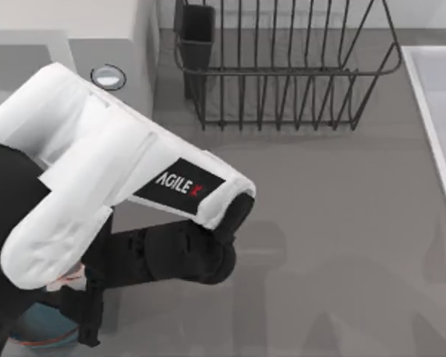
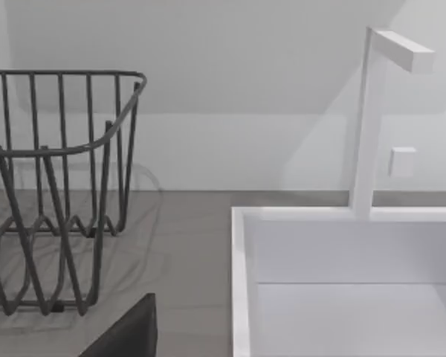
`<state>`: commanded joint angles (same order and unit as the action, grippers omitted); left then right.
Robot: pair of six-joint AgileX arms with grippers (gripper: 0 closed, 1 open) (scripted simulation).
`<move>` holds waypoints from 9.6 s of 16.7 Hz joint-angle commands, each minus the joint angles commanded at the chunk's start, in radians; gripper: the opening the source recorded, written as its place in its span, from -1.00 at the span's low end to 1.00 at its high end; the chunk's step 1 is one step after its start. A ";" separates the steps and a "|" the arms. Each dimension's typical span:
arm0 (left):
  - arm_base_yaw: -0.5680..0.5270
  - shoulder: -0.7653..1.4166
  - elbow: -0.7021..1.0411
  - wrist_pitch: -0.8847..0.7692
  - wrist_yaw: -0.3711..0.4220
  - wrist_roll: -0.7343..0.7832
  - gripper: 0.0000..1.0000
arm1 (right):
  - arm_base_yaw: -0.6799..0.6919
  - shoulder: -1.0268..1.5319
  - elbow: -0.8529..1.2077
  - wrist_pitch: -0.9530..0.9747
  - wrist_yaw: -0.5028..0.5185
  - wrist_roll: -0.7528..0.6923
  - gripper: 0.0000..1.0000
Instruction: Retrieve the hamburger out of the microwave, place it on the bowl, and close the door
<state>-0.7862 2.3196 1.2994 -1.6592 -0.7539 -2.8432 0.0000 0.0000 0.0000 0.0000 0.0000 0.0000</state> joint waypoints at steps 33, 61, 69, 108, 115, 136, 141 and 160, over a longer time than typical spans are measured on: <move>0.088 0.008 -0.139 0.159 -0.092 0.042 -0.10 | 0.000 0.000 0.000 0.000 0.000 0.000 1.00; 0.246 -0.566 -0.408 0.491 0.084 0.678 1.00 | 0.000 0.000 0.000 0.000 0.000 0.000 1.00; 0.484 -1.366 -0.802 1.007 0.380 1.742 1.00 | 0.000 0.000 0.000 0.000 0.000 0.000 1.00; 0.786 -2.320 -1.299 1.659 0.754 2.843 -1.00 | 0.000 0.000 0.000 0.000 0.000 0.000 1.00; 0.900 -2.354 -1.235 1.560 0.867 2.842 -1.00 | 0.000 0.000 0.000 0.000 0.000 0.000 1.00; 1.158 -2.208 -1.252 1.723 1.127 2.847 -1.00 | 0.000 0.000 0.000 0.000 0.000 0.000 1.00; 1.112 -2.102 -1.243 1.816 1.081 2.848 -1.00 | 0.000 0.000 0.000 0.000 0.000 0.000 1.00; 1.499 -1.296 -0.566 1.374 1.271 3.326 -1.00 | 0.000 0.000 0.000 0.000 0.000 0.000 1.00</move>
<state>0.7130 1.0239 0.7336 -0.2849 0.5168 0.4832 0.0000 0.0000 0.0000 0.0000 0.0000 0.0000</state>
